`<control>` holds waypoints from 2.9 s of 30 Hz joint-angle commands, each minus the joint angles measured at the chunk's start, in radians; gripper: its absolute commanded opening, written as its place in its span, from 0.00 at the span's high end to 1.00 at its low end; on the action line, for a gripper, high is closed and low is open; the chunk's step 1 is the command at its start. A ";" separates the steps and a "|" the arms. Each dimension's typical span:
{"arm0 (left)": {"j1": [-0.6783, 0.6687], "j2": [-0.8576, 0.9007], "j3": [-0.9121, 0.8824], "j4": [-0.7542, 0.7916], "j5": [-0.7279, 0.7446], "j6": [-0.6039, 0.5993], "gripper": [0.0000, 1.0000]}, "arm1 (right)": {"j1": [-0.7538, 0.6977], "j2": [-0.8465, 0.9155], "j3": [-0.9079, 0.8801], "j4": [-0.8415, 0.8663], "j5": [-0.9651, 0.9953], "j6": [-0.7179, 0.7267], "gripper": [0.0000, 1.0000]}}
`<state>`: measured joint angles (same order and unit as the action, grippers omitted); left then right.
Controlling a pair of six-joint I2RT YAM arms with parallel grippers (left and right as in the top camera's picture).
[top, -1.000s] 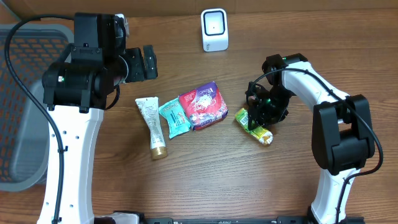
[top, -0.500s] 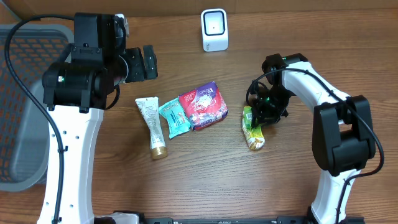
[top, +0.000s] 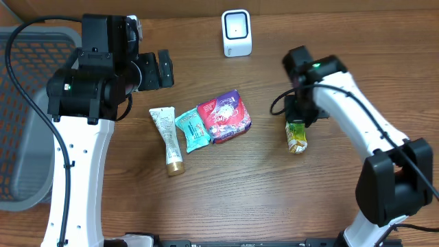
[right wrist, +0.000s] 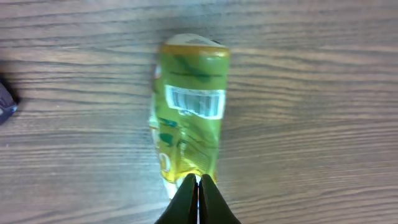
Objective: Scan the item barcode
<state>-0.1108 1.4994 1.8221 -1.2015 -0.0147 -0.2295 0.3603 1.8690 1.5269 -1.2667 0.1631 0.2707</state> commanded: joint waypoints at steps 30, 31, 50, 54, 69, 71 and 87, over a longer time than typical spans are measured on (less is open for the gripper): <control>-0.001 0.006 0.014 0.000 0.007 0.013 0.00 | -0.069 -0.006 -0.348 0.271 -0.184 0.081 0.39; -0.001 0.006 0.014 0.000 0.007 0.013 0.00 | -0.070 -0.006 -0.346 0.265 -0.162 0.081 0.42; -0.001 0.006 0.014 0.000 0.007 0.013 0.01 | 0.055 -0.005 -0.203 0.098 0.346 0.324 0.96; -0.001 0.006 0.014 0.000 0.007 0.013 0.00 | 0.092 0.013 -0.204 0.097 0.386 0.339 0.96; -0.001 0.006 0.014 0.000 0.007 0.013 0.00 | 0.136 0.168 -0.203 0.057 0.398 0.299 0.78; -0.001 0.006 0.014 0.000 0.007 0.013 0.00 | 0.156 0.168 -0.203 0.069 0.312 0.250 0.62; -0.001 0.006 0.014 0.000 0.007 0.013 0.01 | 0.202 0.048 -0.057 0.060 0.063 0.249 0.26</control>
<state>-0.1108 1.4998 1.8221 -1.2015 -0.0147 -0.2295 0.5900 2.0136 1.4097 -1.1965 0.2718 0.5083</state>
